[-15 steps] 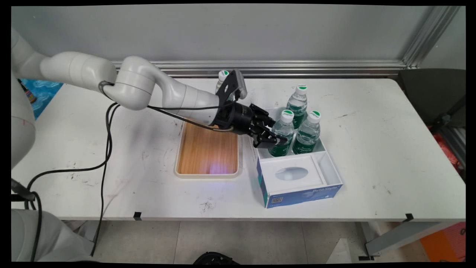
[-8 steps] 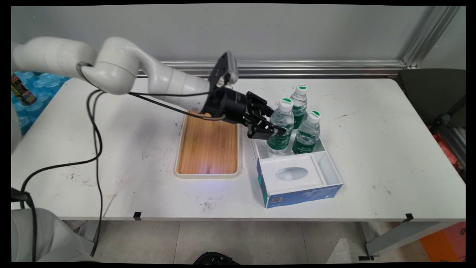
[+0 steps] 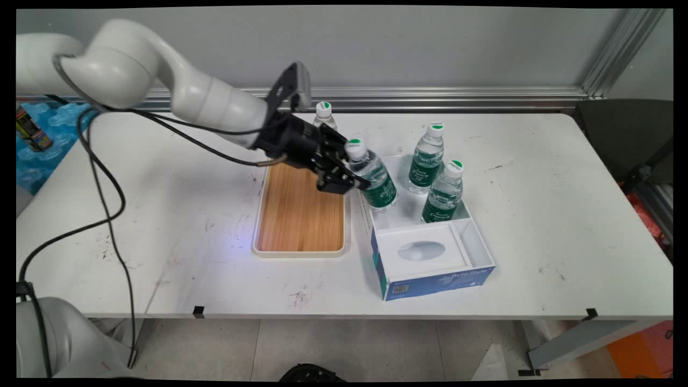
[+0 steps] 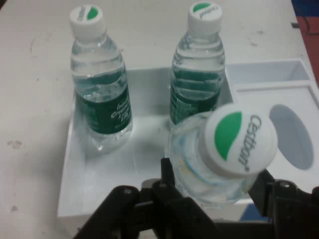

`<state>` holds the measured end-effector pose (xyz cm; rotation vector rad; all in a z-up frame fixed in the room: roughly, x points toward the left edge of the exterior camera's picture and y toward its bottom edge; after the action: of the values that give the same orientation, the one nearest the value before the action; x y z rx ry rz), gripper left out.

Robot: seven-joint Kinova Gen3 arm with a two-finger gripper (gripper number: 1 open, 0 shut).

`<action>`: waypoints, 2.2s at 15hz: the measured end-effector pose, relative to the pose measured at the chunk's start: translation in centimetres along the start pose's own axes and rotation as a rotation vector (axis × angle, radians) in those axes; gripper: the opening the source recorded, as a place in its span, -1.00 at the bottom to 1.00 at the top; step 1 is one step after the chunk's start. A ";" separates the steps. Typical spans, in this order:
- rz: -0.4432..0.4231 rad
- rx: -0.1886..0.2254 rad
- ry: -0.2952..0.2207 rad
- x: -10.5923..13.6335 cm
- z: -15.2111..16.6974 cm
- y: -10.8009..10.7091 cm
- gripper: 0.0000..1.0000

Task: Place the picked object on the tray

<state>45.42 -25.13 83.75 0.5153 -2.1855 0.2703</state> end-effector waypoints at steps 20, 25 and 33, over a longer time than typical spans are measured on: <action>0.065 0.009 -0.073 4.5 -13.3 -1.3 -1.00; 0.029 0.008 -0.165 3.8 -13.5 -1.0 -1.00; 0.004 0.004 -0.253 0.6 -9.0 -1.1 -1.00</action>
<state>51.88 -22.96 89.73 0.5741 -2.4317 0.2216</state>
